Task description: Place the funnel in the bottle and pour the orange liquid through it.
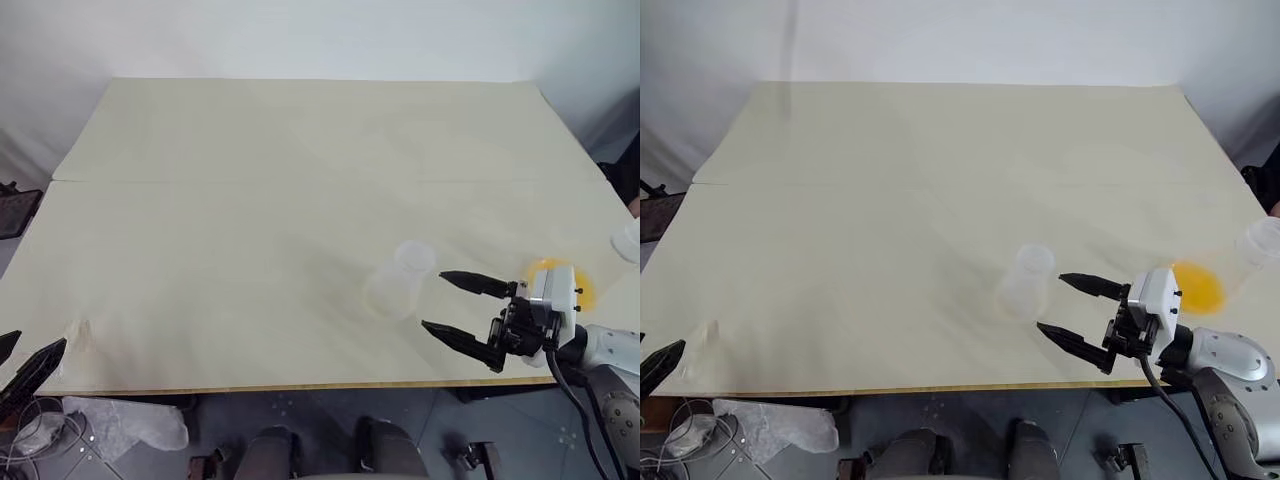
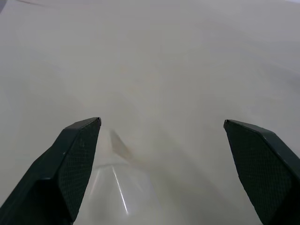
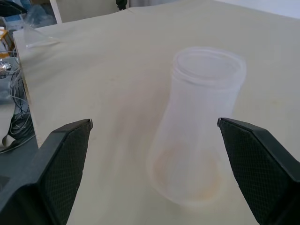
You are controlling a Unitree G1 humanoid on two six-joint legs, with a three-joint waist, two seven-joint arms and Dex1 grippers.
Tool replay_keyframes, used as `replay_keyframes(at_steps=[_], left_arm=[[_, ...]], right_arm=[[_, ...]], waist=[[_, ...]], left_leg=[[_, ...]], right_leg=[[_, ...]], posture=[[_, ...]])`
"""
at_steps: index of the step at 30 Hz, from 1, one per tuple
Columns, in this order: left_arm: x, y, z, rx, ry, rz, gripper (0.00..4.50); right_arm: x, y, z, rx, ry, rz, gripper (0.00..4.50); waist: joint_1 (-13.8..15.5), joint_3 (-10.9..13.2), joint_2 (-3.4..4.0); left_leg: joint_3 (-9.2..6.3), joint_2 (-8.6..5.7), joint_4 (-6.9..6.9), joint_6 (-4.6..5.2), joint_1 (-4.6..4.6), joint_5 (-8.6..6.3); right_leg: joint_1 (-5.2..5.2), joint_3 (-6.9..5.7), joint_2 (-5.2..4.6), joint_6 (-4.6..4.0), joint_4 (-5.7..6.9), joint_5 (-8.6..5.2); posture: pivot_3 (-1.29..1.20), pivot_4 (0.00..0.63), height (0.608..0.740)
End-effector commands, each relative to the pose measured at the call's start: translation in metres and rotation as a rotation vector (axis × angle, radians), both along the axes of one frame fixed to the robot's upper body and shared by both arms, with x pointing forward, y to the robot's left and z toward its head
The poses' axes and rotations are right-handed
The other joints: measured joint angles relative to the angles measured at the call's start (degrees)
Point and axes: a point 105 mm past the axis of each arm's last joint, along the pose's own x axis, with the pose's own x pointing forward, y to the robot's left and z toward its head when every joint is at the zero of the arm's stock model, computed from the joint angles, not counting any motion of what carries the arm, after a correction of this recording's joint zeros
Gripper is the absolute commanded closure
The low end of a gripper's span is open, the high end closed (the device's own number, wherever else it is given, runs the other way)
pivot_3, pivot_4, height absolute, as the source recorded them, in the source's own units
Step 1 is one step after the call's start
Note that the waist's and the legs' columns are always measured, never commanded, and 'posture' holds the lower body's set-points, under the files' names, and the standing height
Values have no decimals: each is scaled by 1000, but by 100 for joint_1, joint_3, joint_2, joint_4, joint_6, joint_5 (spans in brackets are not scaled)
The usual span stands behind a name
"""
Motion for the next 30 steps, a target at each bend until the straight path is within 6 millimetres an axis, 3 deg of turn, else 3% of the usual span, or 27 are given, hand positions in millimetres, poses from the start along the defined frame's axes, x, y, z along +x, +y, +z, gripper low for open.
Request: replay_keyframes(at_steps=[1, 8, 13, 30], left_arm=[[-7, 0, 1, 4, -12, 30, 39], [-7, -5, 1, -12, -39, 28, 39], [-13, -14, -11, -41, 13, 4, 39], [-11, 1, -21, 22, 70, 49, 39]], right_arm=[[-1, 0, 3, -5, -9, 19, 0], [1, -2, 4, -14, -7, 28, 0], [0, -2, 4, -16, -4, 28, 0], [0, -2, 1, -13, -3, 20, 0]], waist=[[18, 0, 0], [19, 0, 1], [11, 1, 4], [21, 2, 5]], left_leg=[[1, 2, 0, 4, 1, 2], [3, 11, 0, 11, 0, 6], [3, 11, -1, 14, 0, -2], [7, 14, 0, 16, 0, -5]], right_leg=[[-2, -1, 2, -5, 1, -3], [-6, -3, 6, -17, 5, -9], [-5, -1, 6, -17, 4, -9], [-8, -1, 7, -22, 2, -12]], posture=[[0, 150, 740], [0, 150, 740], [0, 150, 740], [0, 150, 740]])
